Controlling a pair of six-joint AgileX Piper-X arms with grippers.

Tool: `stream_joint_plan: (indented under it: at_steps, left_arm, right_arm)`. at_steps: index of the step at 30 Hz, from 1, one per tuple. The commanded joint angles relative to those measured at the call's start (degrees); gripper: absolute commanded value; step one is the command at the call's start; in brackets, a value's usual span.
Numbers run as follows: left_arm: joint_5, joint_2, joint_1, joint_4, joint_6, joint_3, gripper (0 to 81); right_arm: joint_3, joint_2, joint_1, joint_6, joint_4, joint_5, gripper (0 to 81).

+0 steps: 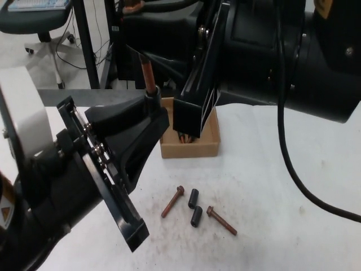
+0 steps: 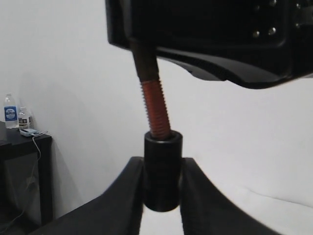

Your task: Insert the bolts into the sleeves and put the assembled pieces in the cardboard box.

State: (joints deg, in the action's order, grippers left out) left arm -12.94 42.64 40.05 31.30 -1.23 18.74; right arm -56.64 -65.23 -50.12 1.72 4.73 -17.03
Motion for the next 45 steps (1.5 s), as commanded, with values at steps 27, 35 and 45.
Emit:
stream_joint_plan:
  at_steps: [27, 35, 45]
  left_arm:
    - [4.43, -0.08, -0.03, 8.36, -4.02, 0.57, 0.3]
    - [4.78, -0.08, -0.21, 7.95, -4.02, 0.57, 0.3]
    - [4.78, -0.08, -3.98, 7.98, -4.02, 0.57, 0.3]
  right_arm:
    - [-0.16, 0.12, -0.02, -3.56, 0.06, 2.21, 0.8]
    - [-0.16, 0.12, -0.02, -3.55, -1.76, 2.21, 10.6]
    - [-0.16, 0.12, -0.02, -3.55, -2.36, 2.21, 31.2]
